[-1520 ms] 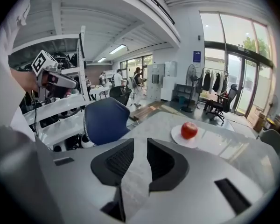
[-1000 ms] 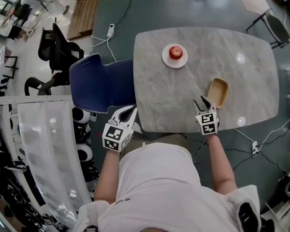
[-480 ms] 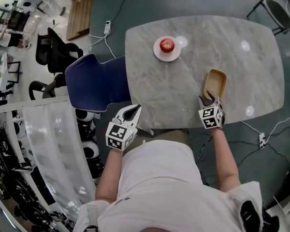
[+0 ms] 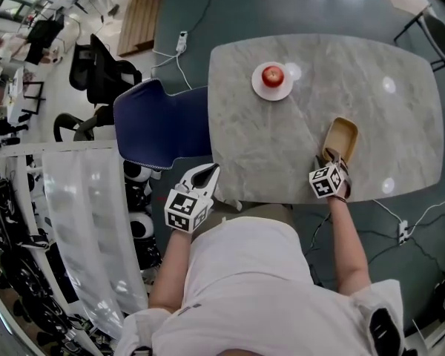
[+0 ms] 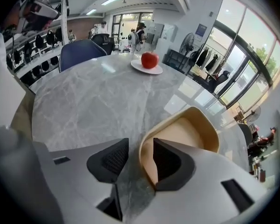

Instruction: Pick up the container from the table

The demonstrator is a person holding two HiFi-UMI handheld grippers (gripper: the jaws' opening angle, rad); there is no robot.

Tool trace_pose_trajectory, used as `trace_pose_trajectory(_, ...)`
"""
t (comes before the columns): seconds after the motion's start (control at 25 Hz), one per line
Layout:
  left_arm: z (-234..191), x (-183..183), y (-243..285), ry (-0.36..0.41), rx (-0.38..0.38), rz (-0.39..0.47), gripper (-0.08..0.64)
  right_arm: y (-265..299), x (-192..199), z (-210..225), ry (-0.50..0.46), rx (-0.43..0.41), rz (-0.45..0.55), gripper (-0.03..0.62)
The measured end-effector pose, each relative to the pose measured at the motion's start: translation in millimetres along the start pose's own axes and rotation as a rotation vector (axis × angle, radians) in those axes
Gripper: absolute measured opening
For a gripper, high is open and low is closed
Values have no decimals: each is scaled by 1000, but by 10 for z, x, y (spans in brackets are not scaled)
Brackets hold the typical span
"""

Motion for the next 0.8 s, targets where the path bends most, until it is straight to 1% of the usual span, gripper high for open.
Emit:
trace_pose_trajectory(0.04, -20, 10, -28, -2, -6, 2, 2, 2, -3, 4, -9, 7, -11, 165)
trace_pose_trajectory(0.08, -37, 19, -55, -5, -12, 6, 2, 2, -5, 11, -18, 15, -18, 137)
trace_pose_trajectory(0.12, -51, 26, -79, -8, -18, 9, 2, 4, -7, 17, -23, 19, -21, 88)
trace_pose_trajectory(0.16, -62, 34, -100, -10, -22, 13, 2, 8, -14, 16, -21, 17, -20, 67)
trace_pose_trajectory(0.32, -121, 68, -177, -21, -38, 28, 2, 7, -116, -51, 13, -25, -13, 63)
trace_pose_trajectory(0.44, -190, 96, -262, -31, -52, 42, 2, 7, -247, -115, 25, -42, 6, 63)
trace_pose_trajectory(0.64, -340, 134, -434, -52, -84, 75, 2, -13, -557, -264, 39, -74, 47, 56)
trace_pose_trajectory(0.8, -497, 147, -616, -62, -109, 101, 2, -69, -877, -447, 29, -99, 84, 54)
Point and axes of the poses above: the fingertips, and each gripper's own axes: y forward along the fingers, z to its right, x out of its underside, the point moved 3 cm from there along -y, backward along the fingers, and after that the axes turned 5 degrees about z, right-handed, at the moved point
